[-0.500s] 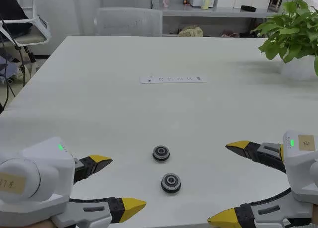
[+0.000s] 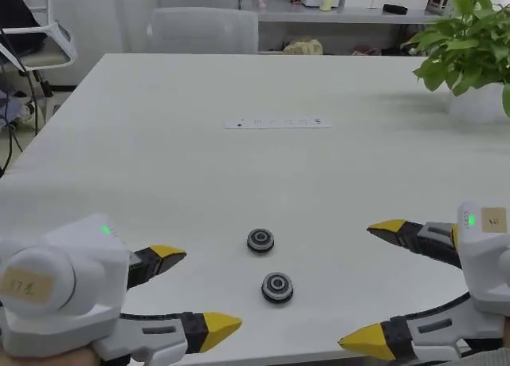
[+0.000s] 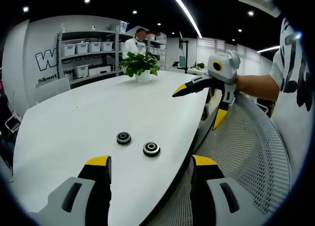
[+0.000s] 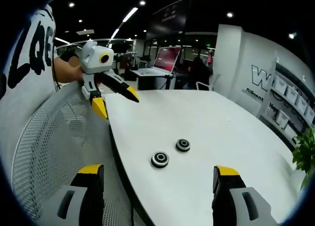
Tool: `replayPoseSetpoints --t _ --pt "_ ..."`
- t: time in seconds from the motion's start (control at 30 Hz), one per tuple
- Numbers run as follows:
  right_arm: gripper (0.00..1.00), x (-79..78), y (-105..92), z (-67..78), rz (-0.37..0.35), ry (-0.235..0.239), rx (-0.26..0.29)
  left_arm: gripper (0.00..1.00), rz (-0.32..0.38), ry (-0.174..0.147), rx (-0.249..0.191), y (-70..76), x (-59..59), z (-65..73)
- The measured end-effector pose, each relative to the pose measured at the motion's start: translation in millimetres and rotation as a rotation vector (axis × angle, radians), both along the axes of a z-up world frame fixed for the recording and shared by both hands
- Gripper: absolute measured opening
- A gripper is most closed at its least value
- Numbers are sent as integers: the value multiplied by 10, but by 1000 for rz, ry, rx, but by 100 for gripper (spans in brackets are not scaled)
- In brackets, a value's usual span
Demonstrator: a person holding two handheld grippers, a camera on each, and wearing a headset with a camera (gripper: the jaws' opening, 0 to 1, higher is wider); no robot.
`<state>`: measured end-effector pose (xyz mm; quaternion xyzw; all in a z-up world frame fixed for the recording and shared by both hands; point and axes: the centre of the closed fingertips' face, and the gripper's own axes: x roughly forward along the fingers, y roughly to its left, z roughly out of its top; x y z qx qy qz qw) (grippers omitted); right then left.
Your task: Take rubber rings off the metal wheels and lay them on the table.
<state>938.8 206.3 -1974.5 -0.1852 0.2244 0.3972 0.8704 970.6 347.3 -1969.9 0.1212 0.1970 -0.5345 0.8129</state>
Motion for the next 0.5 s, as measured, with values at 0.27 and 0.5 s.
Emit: replayPoseSetpoints --t 0.27,0.5 --pt "91 -30 27 -29 23 13 -6 62 19 -9 5 23 30 1" --pt "91 -47 54 -7 41 -1 -5 62 33 -13 5 39 51 3"
